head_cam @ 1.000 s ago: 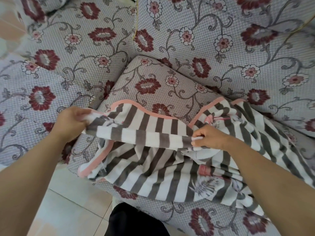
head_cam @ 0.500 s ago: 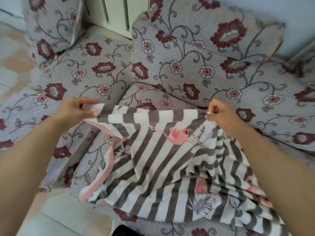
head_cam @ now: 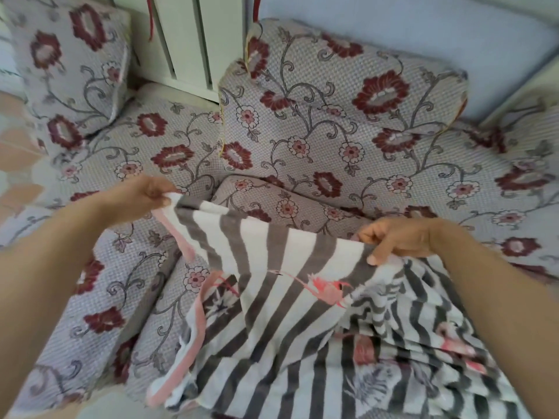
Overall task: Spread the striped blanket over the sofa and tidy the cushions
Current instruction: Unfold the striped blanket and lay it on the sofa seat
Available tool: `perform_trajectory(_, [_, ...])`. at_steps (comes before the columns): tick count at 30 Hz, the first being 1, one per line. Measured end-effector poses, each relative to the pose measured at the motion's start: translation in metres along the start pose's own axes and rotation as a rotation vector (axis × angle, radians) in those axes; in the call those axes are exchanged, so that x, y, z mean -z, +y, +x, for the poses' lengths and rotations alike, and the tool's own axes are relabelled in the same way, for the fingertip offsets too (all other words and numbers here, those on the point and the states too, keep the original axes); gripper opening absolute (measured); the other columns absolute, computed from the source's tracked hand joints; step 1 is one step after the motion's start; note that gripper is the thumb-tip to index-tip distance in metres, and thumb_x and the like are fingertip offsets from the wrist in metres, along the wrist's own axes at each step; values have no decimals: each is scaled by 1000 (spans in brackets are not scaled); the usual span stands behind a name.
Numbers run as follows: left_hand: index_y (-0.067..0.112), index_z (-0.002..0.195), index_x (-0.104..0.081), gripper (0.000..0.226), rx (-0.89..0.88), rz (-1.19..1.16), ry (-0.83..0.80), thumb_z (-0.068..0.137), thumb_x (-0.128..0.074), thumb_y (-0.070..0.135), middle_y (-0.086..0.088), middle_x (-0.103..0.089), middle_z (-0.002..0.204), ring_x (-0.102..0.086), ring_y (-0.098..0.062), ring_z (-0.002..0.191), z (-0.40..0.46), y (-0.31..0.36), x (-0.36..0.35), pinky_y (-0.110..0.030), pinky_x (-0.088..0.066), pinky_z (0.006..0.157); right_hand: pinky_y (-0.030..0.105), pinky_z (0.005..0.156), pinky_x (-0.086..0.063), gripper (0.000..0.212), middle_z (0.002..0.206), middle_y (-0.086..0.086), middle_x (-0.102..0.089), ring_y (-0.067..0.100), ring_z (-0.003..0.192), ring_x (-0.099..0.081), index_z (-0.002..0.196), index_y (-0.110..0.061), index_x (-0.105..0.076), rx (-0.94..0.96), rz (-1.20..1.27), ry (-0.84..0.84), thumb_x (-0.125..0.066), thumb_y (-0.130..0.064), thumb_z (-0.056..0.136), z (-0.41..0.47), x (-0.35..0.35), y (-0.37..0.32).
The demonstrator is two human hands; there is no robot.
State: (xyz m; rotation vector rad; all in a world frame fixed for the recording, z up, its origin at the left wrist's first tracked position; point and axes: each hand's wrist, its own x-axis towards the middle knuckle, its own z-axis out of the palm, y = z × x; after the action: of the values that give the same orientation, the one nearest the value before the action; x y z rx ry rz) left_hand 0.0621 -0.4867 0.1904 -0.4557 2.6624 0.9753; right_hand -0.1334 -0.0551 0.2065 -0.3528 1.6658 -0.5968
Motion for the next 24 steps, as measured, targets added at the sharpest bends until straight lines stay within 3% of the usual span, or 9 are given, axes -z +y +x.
perform_trajectory(2, [33, 80, -68, 39, 33, -91, -97, 92, -49, 1, 8, -68, 78, -59, -13, 83, 9, -10, 9, -34, -44, 77, 39, 72, -52, 18, 87, 19, -61, 28, 78, -62, 74, -9, -66, -73, 98, -177, -71, 6, 65, 6, -2, 0])
perform_trajectory(5, [28, 85, -67, 33, 66, -187, -144, 94, -47, 2, 1, -70, 81, -64, -18, 80, 28, -21, 21, -34, -50, 71, 41, 80, -57, 45, 114, 24, -63, 33, 95, -66, 112, 1, -64, -133, 191, -213, -73, 1, 68, 16, 2, -5])
perform_trajectory(8, [26, 91, -63, 24, 127, -61, -171, 94, -50, 6, -5, -67, 91, -61, -24, 89, 64, -34, 28, -42, -48, 84, 41, 83, -57, 55, 122, 26, -61, 32, 99, -65, 123, 0, -57, -165, 209, -176, -75, -6, 72, 41, 8, -9])
perform_trajectory(10, [25, 92, -63, 17, 126, 172, -211, 92, -54, 10, -1, -65, 92, -58, -21, 91, 89, -42, 26, -36, -43, 84, 43, 89, -53, 42, 113, 21, -65, 31, 99, -63, 114, -2, -62, -208, 231, -132, -76, -8, 74, 64, 12, -7])
perform_trajectory(13, [9, 93, -65, 10, 105, 336, -261, 90, -56, 12, -9, -66, 92, -61, -27, 93, 132, -52, 6, -30, -41, 77, 35, 78, -50, 12, 85, 3, -67, 19, 84, -62, 89, -14, -67, -207, -9, 147, -74, -20, 81, 105, 16, 0])
perform_trajectory(15, [7, 99, -65, 16, 123, 397, -215, 92, -55, 17, -12, -66, 99, -60, -27, 97, 171, -65, -16, -29, -42, 79, 33, 71, -38, 21, 78, 10, -62, 23, 79, -60, 88, -5, -65, -175, -279, 425, -68, -26, 85, 145, 29, 8])
perform_trajectory(18, [8, 103, -65, 19, 129, 361, -70, 93, -52, 18, -14, -65, 109, -59, -30, 102, 229, -79, -49, -36, -47, 87, 33, 66, -38, 24, 78, 20, -62, 36, 84, -63, 87, 1, -64, -150, -339, 738, -66, -23, 87, 198, 52, 19])
perform_trajectory(21, [8, 105, -67, 21, 156, 271, 128, 90, -54, 14, -21, -65, 110, -60, -37, 103, 283, -90, -78, -39, -48, 86, 32, 64, -42, 25, 70, 7, -57, 29, 76, -61, 67, -16, -52, -243, -438, 1048, -64, -27, 87, 244, 72, 25])
perform_trajectory(24, [9, 108, -68, 24, 153, 190, 367, 86, -57, 9, -22, -67, 109, -61, -40, 103, 323, -98, -103, -40, -49, 86, 36, 68, -46, 17, 82, 10, -65, 33, 85, -63, 75, -18, -57, -298, -607, 1298, -62, -30, 87, 285, 85, 26])
